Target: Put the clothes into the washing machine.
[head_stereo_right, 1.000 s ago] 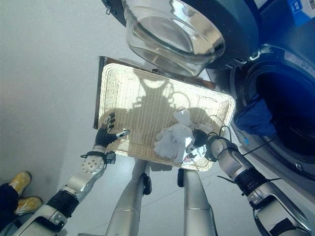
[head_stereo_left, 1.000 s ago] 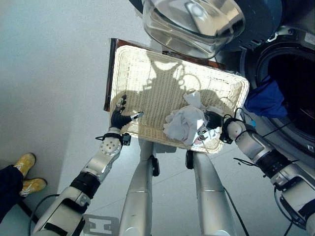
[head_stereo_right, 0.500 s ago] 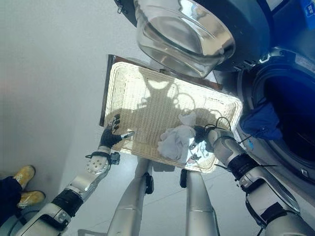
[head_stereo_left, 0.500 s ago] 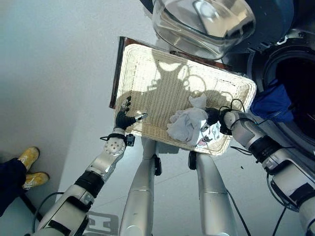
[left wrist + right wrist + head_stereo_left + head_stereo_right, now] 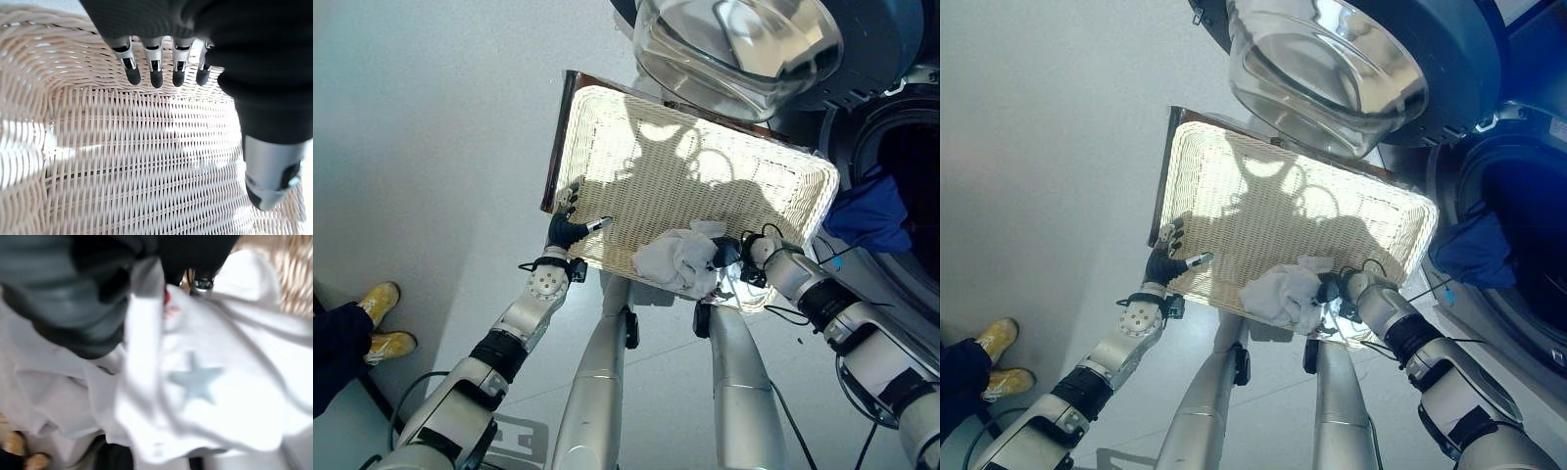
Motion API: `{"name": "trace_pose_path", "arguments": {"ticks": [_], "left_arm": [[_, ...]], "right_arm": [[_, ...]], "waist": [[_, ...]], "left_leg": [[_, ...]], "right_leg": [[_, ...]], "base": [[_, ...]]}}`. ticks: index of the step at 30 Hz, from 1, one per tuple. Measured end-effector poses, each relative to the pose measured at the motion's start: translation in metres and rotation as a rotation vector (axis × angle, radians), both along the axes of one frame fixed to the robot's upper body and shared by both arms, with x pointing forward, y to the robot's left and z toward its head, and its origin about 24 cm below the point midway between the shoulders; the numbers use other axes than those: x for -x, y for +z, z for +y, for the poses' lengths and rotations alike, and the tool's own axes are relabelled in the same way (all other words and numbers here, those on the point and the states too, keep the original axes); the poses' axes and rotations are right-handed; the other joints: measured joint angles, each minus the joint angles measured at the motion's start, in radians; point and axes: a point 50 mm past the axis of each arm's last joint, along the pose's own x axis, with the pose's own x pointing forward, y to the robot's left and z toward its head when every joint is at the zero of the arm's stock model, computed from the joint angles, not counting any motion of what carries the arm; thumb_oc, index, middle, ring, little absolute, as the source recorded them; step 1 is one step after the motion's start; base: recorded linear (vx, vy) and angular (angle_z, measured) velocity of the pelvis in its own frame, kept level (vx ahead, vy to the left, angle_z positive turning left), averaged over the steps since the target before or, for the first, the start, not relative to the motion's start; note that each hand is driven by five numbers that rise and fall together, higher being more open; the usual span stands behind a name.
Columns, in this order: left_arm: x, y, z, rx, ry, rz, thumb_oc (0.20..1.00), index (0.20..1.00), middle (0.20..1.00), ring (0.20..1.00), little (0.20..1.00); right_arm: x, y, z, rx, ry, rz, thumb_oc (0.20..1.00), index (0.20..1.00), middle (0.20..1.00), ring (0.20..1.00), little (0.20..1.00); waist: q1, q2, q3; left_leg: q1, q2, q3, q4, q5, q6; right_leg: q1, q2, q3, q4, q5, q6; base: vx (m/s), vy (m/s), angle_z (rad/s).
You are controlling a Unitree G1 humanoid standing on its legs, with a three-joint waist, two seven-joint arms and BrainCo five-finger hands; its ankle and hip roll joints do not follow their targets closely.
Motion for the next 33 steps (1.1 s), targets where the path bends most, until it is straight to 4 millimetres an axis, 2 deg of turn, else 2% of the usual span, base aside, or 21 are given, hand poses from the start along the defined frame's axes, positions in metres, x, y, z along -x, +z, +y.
{"name": "trace_pose_path", "arguments": {"ticks": [6, 8, 9, 11, 12, 14, 15, 17, 20, 21, 22, 27, 33], "left_arm": [[-0.002, 0.001, 0.001, -0.001, 0.004, -0.001, 1.0, 1.0, 1.0, 1.0, 1.0], [-0.002, 0.002, 0.001, 0.003, 0.005, -0.002, 1.0, 1.0, 1.0, 1.0, 1.0], [-0.003, 0.003, 0.001, 0.0, 0.005, 0.001, 1.0, 1.0, 1.0, 1.0, 1.0], [-0.004, 0.002, 0.003, -0.003, 0.01, 0.004, 1.0, 1.0, 1.0, 1.0, 1.0], [-0.004, 0.001, 0.004, 0.0, 0.012, 0.009, 1.0, 1.0, 1.0, 1.0, 1.0], [-0.004, 0.001, 0.005, 0.001, 0.014, 0.011, 1.0, 1.0, 1.0, 1.0, 1.0], [-0.002, -0.001, 0.008, 0.005, 0.023, 0.015, 1.0, 1.0, 1.0, 1.0, 1.0], [0.0, -0.005, 0.009, 0.005, 0.03, 0.027, 1.0, 1.0, 1.0, 1.0, 1.0], [0.009, -0.021, 0.015, 0.011, 0.071, 0.071, 1.0, 1.0, 1.0, 1.0, 1.0], [0.009, -0.021, 0.015, 0.011, 0.071, 0.071, 1.0, 1.0, 1.0, 1.0, 1.0], [0.014, -0.032, 0.019, 0.028, 0.101, 0.105, 1.0, 1.0, 1.0, 1.0, 1.0], [0.019, -0.048, 0.032, 0.066, 0.182, 0.156, 1.0, 1.0, 1.0, 1.0, 1.0], [0.028, -0.057, 0.044, 0.091, 0.226, 0.145, 1.0, 1.0, 1.0, 1.0, 1.0]], "right_arm": [[0.001, -0.003, -0.004, -0.177, -0.061, 0.063, 0.2, 0.2, 0.2, 0.2, 0.2], [0.002, -0.003, -0.003, -0.3, -0.092, 0.088, 0.2, 0.2, 0.2, 0.2, 0.2], [0.004, -0.005, -0.002, -0.442, -0.128, 0.11, 0.2, 0.2, 0.2, 0.2, 0.2], [0.006, -0.006, 0.001, -0.591, -0.157, 0.122, 0.2, 0.2, 0.2, 0.2, 0.2], [0.008, -0.006, 0.004, -0.742, -0.189, 0.125, 0.2, 0.2, 0.2, 0.2, 0.2], [0.011, -0.005, 0.008, -0.901, -0.215, 0.122, 0.2, 0.2, 0.2, 0.2, 0.2], [0.015, 0.003, 0.015, -1.173, -0.234, 0.094, 0.2, 0.2, 0.2, 0.2, 0.2], [0.019, 0.004, 0.019, -1.339, -0.256, 0.099, 0.2, 0.2, 0.2, 0.2, 0.2], [0.023, 0.01, 0.023, -1.679, -0.282, 0.095, 0.2, 0.2, 0.2, 0.2, 0.2], [0.023, 0.01, 0.023, -1.679, -0.282, 0.095, 0.2, 0.2, 0.2, 0.2, 0.2], [0.025, 0.012, 0.026, -1.795, -0.284, 0.095, 0.2, 0.2, 0.2, 0.2, 0.2], [0.029, 0.017, 0.017, -2.103, -0.327, 0.021, 0.2, 0.2, 0.2, 0.2, 0.2], [0.032, 0.012, -0.01, -2.409, -0.514, -0.162, 0.2, 0.2, 0.2, 0.2, 0.2]], "waist": [[0.0, 0.0, 0.0], [0.0, 0.0, 0.0], [0.0, 0.001, 0.001], [-0.002, 0.001, 0.001], [-0.003, 0.001, 0.001], [-0.006, 0.001, 0.001], [-0.005, 0.001, 0.001], [-0.01, 0.001, 0.001], [-0.022, 0.001, 0.001], [-0.022, 0.001, 0.001], [-0.037, 0.0, 0.001], [-0.06, -0.001, 0.002], [-0.086, -0.002, 0.003]], "left_leg": [[0.002, -0.001, -0.008, 0.011, 0.001, -0.001], [0.002, -0.002, -0.008, 0.019, 0.001, -0.001], [0.004, -0.003, -0.009, 0.028, 0.001, 0.0], [0.015, -0.002, -0.01, 0.031, 0.0, -0.001], [0.028, -0.002, -0.009, 0.035, -0.004, -0.006], [0.038, -0.002, -0.009, 0.036, -0.005, -0.007], [0.048, -0.003, -0.008, 0.036, -0.006, -0.008], [0.056, -0.004, -0.005, 0.036, -0.007, -0.008], [0.075, -0.004, 0.013, 0.035, -0.012, -0.004], [0.075, -0.004, 0.013, 0.035, -0.012, -0.004], [0.088, -0.005, 0.021, 0.034, -0.017, 0.001], [0.136, 0.001, 0.072, 0.014, -0.026, 0.011], [0.211, 0.0, 0.136, -0.035, -0.034, 0.024]], "right_leg": [[0.003, -0.002, -0.006, 0.014, -0.001, -0.001], [0.004, -0.003, -0.006, 0.02, 0.0, -0.002], [0.009, -0.005, -0.008, 0.023, 0.0, -0.006], [0.021, -0.006, -0.01, 0.023, 0.0, -0.006], [0.036, -0.006, -0.01, 0.023, -0.003, -0.003], [0.046, -0.006, -0.009, 0.023, -0.004, -0.005], [0.055, -0.006, -0.005, 0.022, -0.004, -0.005], [0.06, -0.005, 0.004, 0.019, -0.003, -0.004], [0.081, 0.003, 0.017, -0.006, 0.01, 0.005], [0.081, 0.003, 0.017, -0.006, 0.01, 0.005], [0.097, 0.007, 0.028, -0.026, 0.022, 0.009], [0.151, 0.025, 0.072, -0.105, 0.067, 0.022], [0.229, 0.045, 0.134, -0.216, 0.119, 0.036]], "base": [[-0.01, 0.001, 0.01], [-0.01, 0.001, 0.02], [-0.01, -0.001, 0.04], [-0.03, -0.001, 0.03], [-0.04, 0.001, 0.01], [-0.04, 0.007, 0.0], [-0.03, 0.014, -0.01], [-0.04, 0.021, -0.04], [-0.03, 0.015, -0.12], [-0.04, 0.029, -0.19], [-0.03, 0.026, -0.23], [-0.03, 0.054, -0.29], [-0.02, 0.082, -0.28]]}}
